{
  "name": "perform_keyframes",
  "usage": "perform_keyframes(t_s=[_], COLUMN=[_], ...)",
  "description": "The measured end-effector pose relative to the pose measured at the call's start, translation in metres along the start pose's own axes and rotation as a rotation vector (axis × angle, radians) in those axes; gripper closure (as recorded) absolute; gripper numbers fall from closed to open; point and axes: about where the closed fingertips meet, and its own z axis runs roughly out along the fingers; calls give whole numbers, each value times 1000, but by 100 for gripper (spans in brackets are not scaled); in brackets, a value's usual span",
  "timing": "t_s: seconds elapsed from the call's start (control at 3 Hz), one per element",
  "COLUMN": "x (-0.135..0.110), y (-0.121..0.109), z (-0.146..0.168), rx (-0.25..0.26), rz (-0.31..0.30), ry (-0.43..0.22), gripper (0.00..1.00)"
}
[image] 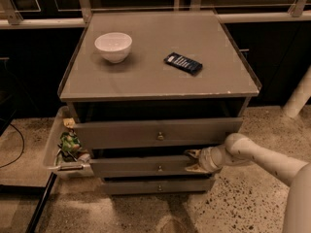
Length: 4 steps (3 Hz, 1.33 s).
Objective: Open middle drawer
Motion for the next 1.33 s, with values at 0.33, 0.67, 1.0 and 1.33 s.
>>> perform_keyframes(t_s=[0.33, 0.67, 1.0, 1.33], x=[-3, -5, -5, -5], y=[5, 3, 3, 4], z=[-6, -8, -8, -8], rx=[-14, -14, -14, -14], rz=[-2, -2, -2, -2], ry=[-14, -14, -14, -14], gripper=[87, 100, 82, 58])
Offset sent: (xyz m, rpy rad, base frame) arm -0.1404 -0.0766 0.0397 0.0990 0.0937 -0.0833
